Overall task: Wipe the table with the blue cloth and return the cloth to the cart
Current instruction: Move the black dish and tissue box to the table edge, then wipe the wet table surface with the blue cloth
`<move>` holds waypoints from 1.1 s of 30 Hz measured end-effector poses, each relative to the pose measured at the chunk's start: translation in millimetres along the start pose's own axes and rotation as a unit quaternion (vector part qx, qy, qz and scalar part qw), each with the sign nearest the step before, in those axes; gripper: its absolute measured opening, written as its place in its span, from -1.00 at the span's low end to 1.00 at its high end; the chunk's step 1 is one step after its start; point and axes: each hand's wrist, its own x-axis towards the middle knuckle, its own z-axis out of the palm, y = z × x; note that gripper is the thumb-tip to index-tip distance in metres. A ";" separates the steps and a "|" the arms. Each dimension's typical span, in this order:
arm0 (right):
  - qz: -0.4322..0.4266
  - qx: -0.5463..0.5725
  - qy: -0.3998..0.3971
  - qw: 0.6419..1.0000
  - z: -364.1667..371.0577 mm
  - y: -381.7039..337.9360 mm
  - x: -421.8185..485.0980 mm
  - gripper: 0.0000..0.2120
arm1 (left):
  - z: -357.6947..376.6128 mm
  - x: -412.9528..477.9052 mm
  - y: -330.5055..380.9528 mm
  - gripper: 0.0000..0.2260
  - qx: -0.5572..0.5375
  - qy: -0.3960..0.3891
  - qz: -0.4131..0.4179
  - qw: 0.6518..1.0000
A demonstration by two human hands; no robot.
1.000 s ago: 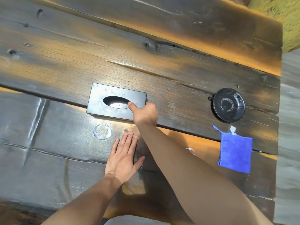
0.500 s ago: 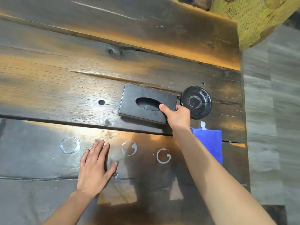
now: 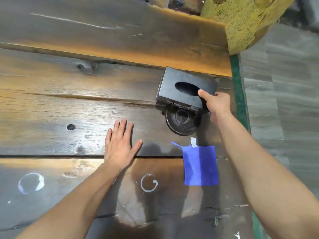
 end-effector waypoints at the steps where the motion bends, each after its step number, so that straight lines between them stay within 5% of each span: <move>1: 0.008 -0.002 -0.006 1.000 0.6 -3.4 10.5 -0.25 | 5.0 3.2 2.9 -0.30 0.021 0.001 -0.001 1.000; 6: 0.013 -0.006 -0.033 0.999 14.0 -21.8 56.2 -0.06 | 17.4 3.0 6.7 -0.30 0.092 0.023 -0.015 0.995; 12: 0.016 -0.017 -0.059 0.998 21.9 -28.4 99.5 -0.58 | 26.1 4.8 5.5 -0.31 0.125 0.038 -0.019 0.991; 19: 0.032 -0.053 -0.094 0.994 22.9 -27.3 114.7 -0.22 | 30.4 5.1 2.8 -0.31 0.144 0.042 -0.022 0.988; 25: 0.013 -0.057 -0.082 0.995 27.5 -20.9 129.7 -0.45 | 28.3 4.5 4.0 -0.31 0.140 0.034 -0.027 0.989; 28: 0.001 -0.074 -0.060 0.995 25.1 -15.5 121.6 -0.19 | 26.3 4.9 5.4 -0.31 0.138 0.030 -0.029 0.990; 33: -0.139 -0.136 0.025 0.981 -3.7 40.1 47.9 -0.39 | 21.1 5.5 8.3 -0.31 0.120 0.005 -0.036 0.992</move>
